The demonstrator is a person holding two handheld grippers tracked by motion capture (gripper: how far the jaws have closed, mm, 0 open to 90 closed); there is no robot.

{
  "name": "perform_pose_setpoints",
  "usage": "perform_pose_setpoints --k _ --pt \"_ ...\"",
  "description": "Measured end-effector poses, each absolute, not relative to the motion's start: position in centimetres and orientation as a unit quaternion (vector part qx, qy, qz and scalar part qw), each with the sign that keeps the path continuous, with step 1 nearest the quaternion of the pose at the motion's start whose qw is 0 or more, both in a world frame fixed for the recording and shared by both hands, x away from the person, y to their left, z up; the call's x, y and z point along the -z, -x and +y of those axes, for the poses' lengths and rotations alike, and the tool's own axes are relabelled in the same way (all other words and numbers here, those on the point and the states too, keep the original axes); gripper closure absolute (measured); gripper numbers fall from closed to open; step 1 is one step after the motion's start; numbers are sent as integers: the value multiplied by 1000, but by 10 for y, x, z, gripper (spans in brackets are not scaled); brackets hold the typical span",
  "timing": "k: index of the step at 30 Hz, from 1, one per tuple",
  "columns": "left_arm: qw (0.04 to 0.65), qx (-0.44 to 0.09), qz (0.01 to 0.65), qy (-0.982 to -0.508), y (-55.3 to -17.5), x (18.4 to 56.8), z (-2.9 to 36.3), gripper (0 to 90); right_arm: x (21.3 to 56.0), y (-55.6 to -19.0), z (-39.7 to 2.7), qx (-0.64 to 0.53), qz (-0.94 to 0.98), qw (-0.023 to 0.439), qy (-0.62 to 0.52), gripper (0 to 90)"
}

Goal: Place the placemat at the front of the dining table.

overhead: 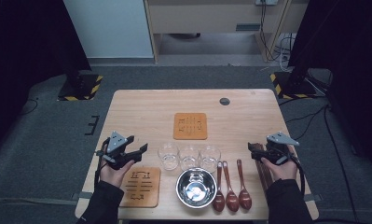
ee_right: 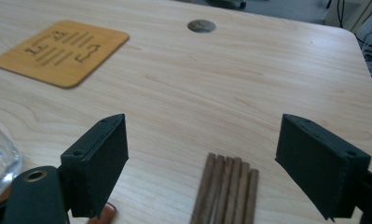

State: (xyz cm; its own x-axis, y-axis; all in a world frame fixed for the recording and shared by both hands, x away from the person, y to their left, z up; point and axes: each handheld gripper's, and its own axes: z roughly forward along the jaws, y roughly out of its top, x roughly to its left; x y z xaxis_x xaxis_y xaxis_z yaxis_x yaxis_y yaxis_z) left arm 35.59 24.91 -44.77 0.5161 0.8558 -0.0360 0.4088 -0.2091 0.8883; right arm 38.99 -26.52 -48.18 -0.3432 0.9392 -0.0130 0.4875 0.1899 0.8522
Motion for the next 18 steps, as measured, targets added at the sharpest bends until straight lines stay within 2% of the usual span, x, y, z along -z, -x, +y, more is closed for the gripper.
perform_pose_setpoints --k 18 --pt "481 -199 393 -758 -331 447 230 407 488 -387 -289 -396 702 288 -517 192"
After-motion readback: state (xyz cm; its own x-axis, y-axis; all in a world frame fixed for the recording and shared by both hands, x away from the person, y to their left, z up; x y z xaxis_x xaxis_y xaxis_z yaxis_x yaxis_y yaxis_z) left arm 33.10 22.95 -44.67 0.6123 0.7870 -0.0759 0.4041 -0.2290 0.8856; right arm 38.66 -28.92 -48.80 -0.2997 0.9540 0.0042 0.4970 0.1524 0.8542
